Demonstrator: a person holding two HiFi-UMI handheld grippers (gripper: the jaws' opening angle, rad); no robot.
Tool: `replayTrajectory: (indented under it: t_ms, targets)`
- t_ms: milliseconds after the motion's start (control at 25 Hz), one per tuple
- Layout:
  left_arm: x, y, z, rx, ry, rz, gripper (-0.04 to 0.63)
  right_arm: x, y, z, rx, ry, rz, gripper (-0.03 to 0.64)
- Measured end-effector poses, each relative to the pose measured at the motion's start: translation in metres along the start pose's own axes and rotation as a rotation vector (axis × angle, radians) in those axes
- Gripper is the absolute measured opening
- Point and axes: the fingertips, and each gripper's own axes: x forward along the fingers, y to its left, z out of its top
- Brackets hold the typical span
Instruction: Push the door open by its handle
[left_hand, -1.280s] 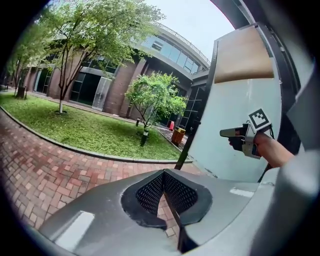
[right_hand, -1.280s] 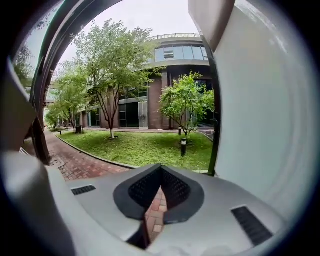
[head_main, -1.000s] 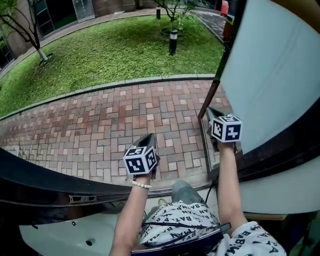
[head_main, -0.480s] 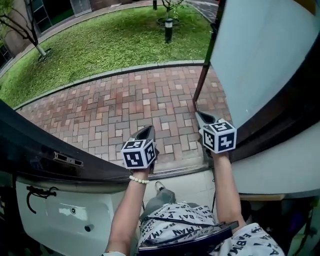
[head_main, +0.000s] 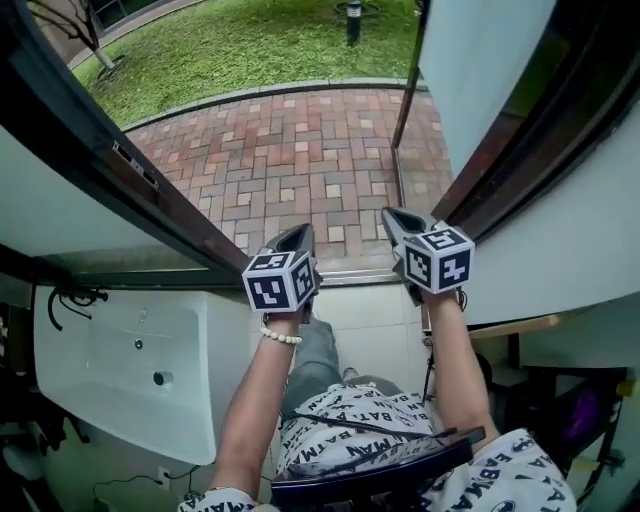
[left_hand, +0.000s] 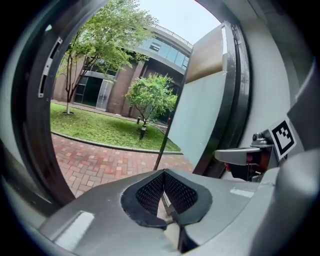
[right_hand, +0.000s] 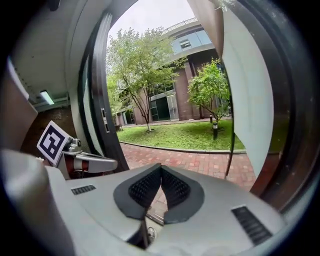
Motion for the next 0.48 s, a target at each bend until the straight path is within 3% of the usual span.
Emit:
replayTrajectory:
  t_ms: [480]
  targets:
    - [-0.108,-0.033,-0.079,-0.013,0.042,0.076,-0.012,-0.066,0.081,-0.057,0.080,-0.018,0.127,0.012]
